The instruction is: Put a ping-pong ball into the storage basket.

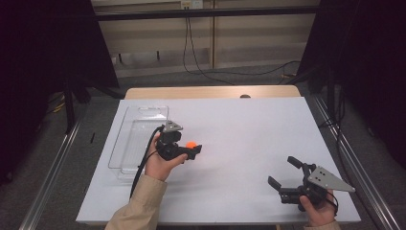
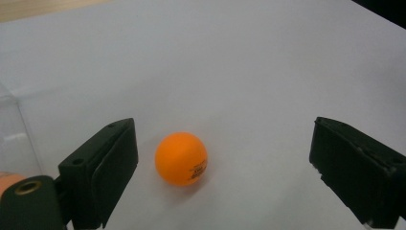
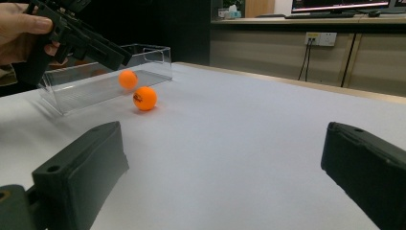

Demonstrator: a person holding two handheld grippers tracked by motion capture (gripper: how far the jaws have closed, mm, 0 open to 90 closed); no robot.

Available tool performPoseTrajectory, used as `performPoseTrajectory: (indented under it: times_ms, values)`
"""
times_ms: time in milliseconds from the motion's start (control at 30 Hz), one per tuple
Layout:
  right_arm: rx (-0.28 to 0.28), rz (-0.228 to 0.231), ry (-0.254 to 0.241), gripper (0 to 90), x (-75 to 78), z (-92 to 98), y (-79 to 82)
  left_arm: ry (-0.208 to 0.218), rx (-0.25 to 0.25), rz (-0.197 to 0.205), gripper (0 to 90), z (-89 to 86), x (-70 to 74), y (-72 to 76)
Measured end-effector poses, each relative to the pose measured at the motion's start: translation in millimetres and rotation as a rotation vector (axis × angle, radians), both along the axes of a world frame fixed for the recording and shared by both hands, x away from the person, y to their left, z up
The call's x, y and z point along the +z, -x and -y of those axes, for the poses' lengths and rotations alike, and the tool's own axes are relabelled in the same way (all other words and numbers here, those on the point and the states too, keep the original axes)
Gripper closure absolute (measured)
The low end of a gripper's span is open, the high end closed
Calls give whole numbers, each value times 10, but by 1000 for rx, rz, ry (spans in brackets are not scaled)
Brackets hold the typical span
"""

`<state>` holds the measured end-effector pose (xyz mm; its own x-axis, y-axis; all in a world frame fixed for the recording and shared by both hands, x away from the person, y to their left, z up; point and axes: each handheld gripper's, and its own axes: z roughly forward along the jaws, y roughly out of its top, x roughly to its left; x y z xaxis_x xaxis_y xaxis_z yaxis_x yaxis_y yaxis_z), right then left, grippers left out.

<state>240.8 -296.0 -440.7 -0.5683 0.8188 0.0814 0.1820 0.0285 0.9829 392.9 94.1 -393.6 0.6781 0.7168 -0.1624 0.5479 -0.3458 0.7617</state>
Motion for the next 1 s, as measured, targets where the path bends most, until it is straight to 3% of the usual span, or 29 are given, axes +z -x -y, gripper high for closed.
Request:
performPoseTrajectory:
  times_ms: [1000]
  values:
    - [7,-2,0,7,-3,-11,-5,-13,29,-33,88,61,-75,-7]
